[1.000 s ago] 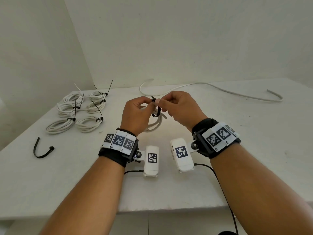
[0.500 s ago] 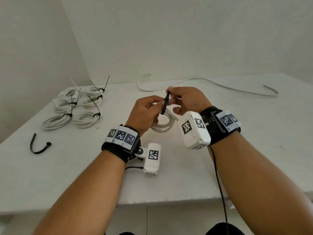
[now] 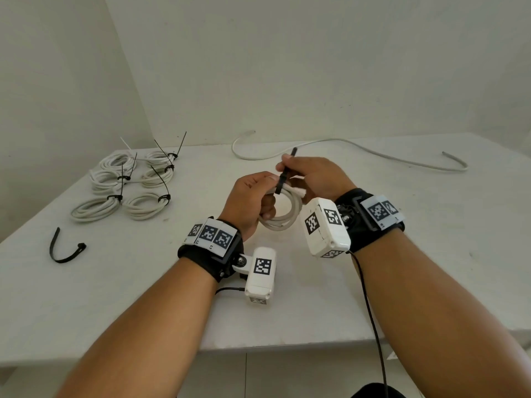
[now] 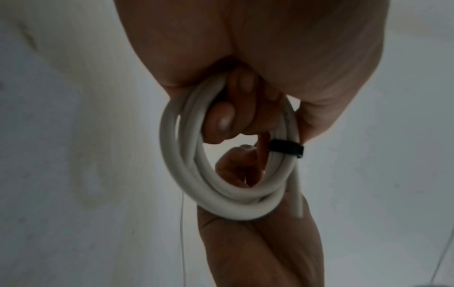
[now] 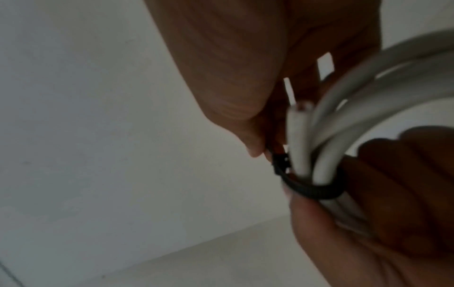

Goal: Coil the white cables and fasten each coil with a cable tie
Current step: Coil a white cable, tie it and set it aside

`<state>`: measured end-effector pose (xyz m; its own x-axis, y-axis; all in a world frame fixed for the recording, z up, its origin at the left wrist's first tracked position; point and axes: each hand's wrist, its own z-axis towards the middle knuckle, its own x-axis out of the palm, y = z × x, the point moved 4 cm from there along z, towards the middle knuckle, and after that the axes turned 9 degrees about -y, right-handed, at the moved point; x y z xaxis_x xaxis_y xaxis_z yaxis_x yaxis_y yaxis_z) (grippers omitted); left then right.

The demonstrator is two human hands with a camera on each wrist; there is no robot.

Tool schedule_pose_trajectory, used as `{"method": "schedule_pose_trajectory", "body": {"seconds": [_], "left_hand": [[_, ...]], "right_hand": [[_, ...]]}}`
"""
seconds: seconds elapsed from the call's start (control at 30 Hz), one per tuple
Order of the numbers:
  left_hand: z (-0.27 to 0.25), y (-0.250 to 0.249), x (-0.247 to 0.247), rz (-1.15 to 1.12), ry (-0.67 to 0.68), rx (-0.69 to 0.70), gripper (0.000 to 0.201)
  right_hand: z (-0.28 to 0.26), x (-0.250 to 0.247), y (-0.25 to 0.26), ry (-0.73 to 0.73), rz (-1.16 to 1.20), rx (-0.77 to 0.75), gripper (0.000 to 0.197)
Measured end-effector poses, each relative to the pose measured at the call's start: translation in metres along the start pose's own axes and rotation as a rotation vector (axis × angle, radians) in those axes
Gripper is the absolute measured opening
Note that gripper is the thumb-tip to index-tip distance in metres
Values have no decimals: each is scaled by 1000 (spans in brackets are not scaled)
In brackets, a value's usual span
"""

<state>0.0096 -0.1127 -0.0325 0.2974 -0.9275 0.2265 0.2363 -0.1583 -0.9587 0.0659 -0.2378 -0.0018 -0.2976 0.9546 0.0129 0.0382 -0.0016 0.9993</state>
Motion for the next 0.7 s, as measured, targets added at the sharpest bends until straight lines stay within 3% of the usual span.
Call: {"method": "schedule_pose_trajectory", "body": {"seconds": [0.13,0.2,0.27,0.3,0.5,0.7], "left_hand": [[-2,3,12,-25,53,-101,25],[-4,1,14,-23,132,-94,22],[-5,-3,11,11,217,-58,4],[-6,-4,7,51,231,-33,11],[-5,-1,0,115,150,-32,15],[-4,4,3,86,116,-60,22]], "right_hand": [[3,-11,0,-118,65,16,25],[3,-14,1,-130,95,31,25],[1,-12,1,-121,127,44,23],[1,-10,0,-111,133,55,23],[3,0,-10,-24,83,102,28],[2,-8,-9,32,81,116,19]]}}
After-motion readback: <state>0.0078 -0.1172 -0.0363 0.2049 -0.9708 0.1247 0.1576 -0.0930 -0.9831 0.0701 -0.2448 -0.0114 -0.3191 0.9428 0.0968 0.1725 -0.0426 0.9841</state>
